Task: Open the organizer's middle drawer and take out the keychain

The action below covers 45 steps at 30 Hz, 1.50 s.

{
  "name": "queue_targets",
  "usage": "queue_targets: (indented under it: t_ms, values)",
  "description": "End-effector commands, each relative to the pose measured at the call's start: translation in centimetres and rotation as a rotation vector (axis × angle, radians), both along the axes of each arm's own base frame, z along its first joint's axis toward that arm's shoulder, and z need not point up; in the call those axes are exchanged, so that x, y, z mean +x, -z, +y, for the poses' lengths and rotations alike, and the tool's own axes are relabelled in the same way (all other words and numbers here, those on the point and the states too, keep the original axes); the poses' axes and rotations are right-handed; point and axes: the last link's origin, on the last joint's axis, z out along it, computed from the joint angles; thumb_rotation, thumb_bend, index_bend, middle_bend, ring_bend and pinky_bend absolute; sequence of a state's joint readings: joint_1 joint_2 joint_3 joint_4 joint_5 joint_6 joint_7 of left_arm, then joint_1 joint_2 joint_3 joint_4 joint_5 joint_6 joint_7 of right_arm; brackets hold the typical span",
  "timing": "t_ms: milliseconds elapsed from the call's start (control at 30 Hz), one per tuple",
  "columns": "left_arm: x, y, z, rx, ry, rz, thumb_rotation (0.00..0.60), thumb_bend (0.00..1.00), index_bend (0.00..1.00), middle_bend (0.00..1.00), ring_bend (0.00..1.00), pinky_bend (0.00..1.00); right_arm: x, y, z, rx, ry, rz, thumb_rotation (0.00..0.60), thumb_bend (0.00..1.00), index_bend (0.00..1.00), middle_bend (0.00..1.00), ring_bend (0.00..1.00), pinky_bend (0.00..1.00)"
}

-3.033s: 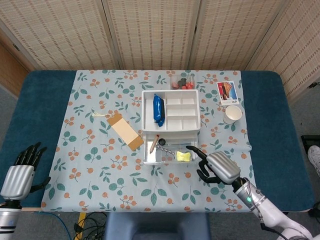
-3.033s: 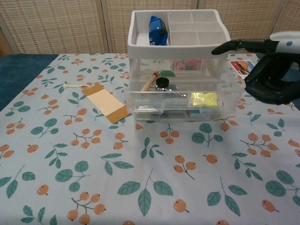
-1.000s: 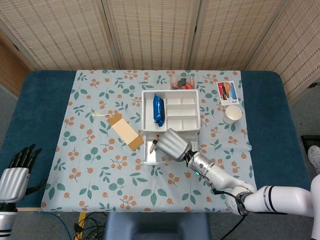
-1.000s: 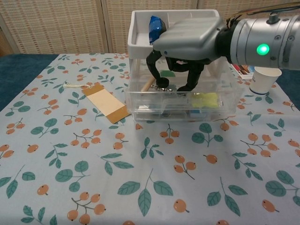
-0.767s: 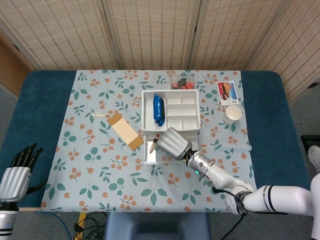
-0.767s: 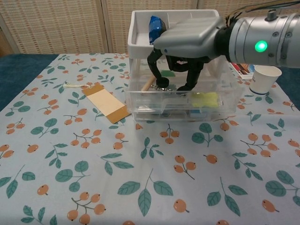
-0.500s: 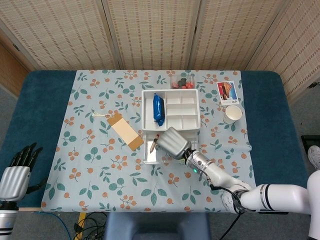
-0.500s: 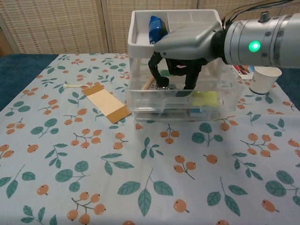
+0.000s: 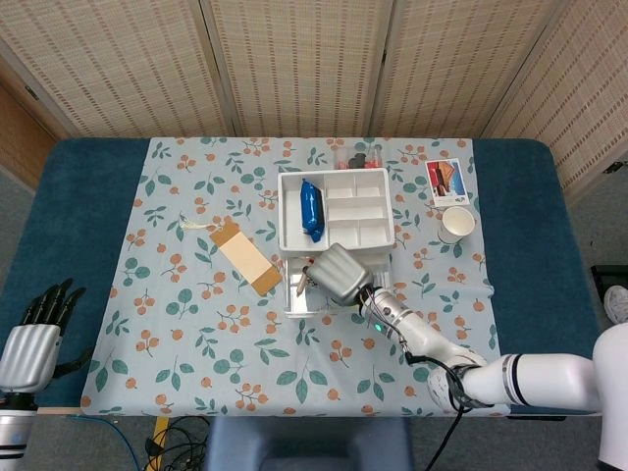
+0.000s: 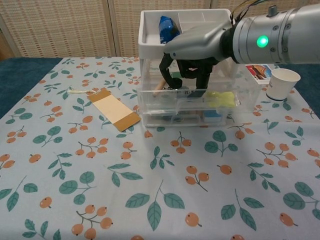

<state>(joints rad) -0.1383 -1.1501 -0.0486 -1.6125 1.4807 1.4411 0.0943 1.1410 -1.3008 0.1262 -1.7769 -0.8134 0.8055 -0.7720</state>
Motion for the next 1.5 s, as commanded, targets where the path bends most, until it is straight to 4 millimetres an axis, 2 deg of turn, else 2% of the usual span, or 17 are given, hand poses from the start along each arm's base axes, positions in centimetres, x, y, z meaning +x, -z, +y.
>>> queue_targets:
  t_ms: [33, 867, 1167, 1500]
  values:
    - [0.0, 0.0, 0.0, -0.001, -0.002, 0.001, 0.6, 0.21, 0.1, 0.04, 0.02, 0.11, 0.0, 0.0, 0.0, 0.004, 0.007, -0.001, 0.6, 0.27, 0.45, 0.94, 1.0, 1.0]
    - [-0.2, 0.3, 0.1, -0.005, -0.002, -0.005, 0.6, 0.21, 0.1, 0.04, 0.02, 0.11, -0.9, 0.4, 1.0, 0.013, -0.008, -0.003, 0.6, 0.33, 0.49, 0.94, 1.0, 1.0]
    - [-0.2, 0.4, 0.1, -0.005, -0.004, -0.004, 0.6, 0.21, 0.1, 0.04, 0.02, 0.11, -1.3, 0.7, 0.7, 0.01, -0.006, 0.01, 0.6, 0.35, 0.51, 0.94, 1.0, 1.0]
    - [-0.2, 0.4, 0.1, -0.004, -0.004, -0.004, 0.6, 0.21, 0.1, 0.04, 0.02, 0.11, -1.4, 0.9, 0.6, 0.011, -0.004, 0.011, 0.6, 0.44, 0.6, 0.95, 1.0, 1.0]
